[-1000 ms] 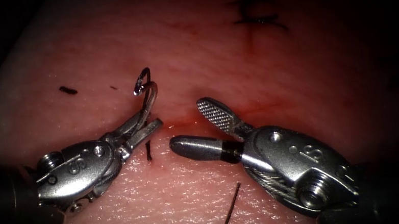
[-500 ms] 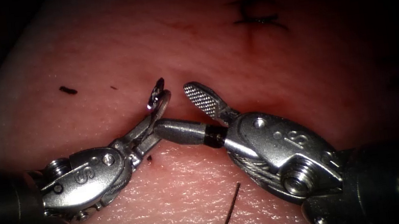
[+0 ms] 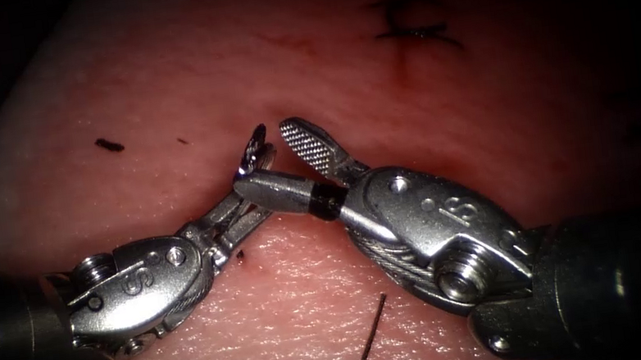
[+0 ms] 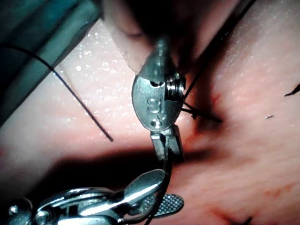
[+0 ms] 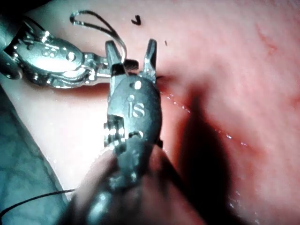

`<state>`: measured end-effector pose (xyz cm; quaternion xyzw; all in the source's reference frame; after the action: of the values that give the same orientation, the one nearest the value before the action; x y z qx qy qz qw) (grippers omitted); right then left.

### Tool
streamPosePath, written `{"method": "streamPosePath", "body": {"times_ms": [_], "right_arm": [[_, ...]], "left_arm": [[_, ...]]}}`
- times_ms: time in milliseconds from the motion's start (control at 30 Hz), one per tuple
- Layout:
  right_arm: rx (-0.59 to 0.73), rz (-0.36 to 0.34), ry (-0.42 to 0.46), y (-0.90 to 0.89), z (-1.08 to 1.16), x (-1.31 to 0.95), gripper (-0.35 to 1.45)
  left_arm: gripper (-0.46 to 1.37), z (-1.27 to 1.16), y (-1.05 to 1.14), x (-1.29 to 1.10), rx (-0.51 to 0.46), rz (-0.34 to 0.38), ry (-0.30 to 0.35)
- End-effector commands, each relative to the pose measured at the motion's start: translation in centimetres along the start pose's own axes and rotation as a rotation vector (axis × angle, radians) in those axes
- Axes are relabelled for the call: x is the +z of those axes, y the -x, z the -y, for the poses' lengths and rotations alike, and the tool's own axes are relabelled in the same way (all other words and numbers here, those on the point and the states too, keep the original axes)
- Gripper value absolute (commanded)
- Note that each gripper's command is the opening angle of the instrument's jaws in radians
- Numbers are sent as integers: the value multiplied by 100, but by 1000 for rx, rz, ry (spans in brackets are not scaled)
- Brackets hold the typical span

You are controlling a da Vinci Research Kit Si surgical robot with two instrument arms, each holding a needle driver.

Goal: Wound Closure
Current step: Pass needle to right grasper

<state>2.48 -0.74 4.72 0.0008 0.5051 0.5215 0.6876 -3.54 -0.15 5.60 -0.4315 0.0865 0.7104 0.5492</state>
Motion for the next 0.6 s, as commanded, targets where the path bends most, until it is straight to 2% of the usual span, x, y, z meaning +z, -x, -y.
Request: {"method": "streamPosePath", "body": {"times_ms": [33,267,333,367,400,433,600], "right_arm": [[2,-1,0,0,1,2,48],[-2,-8,-6,-1,6,8,47],[-2,-9,-6,-1,7,9,35],[-2,-9,-6,-1,7,9,13],[-2,-9,-7,-1,7,9,7],[-3,-9,-8,0,8,7,-35],[-2,0,-3,0,11,5,-35]], "left_arm": [[-35,-1,0,0,0,0,2],[-35,-1,0,0,0,0,1],[-35,-1,0,0,6,0,1],[-35,-1,0,0,5,0,1],[-35,-1,0,0,0,0,2],[-35,-1,0,0,-1,-2,1],[-35,-1,-1,0,-8,-4,1]]}}
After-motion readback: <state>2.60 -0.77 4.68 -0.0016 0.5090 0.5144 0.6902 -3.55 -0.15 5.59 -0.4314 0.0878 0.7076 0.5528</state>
